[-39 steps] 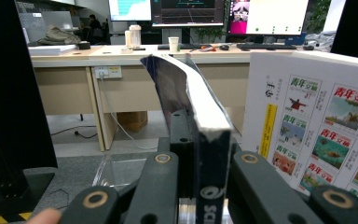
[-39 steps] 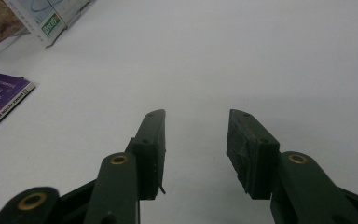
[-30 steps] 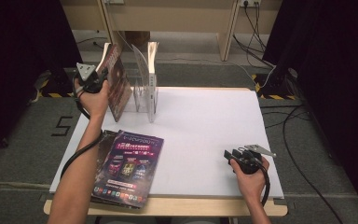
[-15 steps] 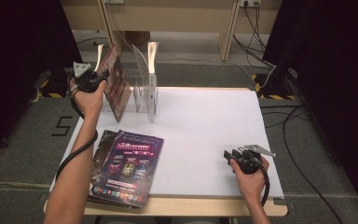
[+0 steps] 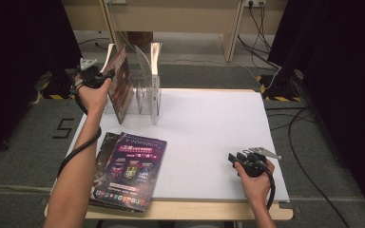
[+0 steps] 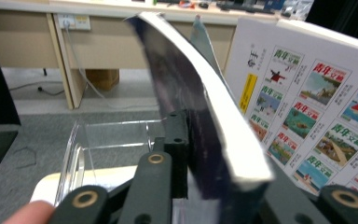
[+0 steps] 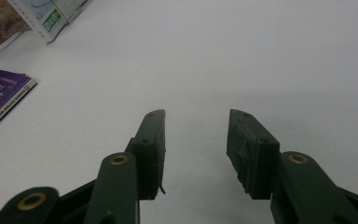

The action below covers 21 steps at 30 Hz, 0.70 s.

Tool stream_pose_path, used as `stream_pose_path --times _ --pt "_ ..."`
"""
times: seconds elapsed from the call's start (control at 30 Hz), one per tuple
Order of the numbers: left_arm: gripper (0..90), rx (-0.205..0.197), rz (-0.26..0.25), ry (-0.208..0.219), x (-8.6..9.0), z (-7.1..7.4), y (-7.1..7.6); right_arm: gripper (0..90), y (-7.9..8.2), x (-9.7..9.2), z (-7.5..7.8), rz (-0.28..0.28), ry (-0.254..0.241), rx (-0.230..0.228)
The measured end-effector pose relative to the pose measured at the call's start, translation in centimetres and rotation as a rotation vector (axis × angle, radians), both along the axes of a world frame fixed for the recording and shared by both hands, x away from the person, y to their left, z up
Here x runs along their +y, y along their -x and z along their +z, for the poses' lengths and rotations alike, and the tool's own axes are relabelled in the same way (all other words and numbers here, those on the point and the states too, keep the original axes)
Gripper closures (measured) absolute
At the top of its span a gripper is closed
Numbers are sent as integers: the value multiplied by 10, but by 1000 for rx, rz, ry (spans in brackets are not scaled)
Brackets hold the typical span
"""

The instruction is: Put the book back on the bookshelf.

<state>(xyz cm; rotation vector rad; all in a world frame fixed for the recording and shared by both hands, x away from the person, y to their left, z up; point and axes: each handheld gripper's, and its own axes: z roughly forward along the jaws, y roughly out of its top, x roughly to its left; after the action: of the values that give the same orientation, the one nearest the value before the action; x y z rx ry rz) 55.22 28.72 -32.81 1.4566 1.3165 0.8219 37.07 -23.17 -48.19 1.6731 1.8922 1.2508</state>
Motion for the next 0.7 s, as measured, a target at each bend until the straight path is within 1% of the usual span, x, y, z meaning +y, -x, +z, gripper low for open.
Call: stream_pose_path --times 0.07,0.1,0.13,0.2,0.27,0.7 --pt "819 20 11 -20 -1 2 0 576 -1 -1 -1 4 6 -8" --pt "825 30 10 -24 -2 4 0 576 0 0 0 -2 1 -4" --pt "828 37 10 -27 -2 4 -1 576 0 -1 1 2 7 -9" --pt "833 45 19 -33 -3 5 -1 576 0 -1 1 2 8 -16" --pt "836 48 23 -37 -3 6 0 576 0 0 1 -1 3 -4" --pt "842 -6 25 -24 -6 4 1 576 0 -1 0 -2 6 -7"
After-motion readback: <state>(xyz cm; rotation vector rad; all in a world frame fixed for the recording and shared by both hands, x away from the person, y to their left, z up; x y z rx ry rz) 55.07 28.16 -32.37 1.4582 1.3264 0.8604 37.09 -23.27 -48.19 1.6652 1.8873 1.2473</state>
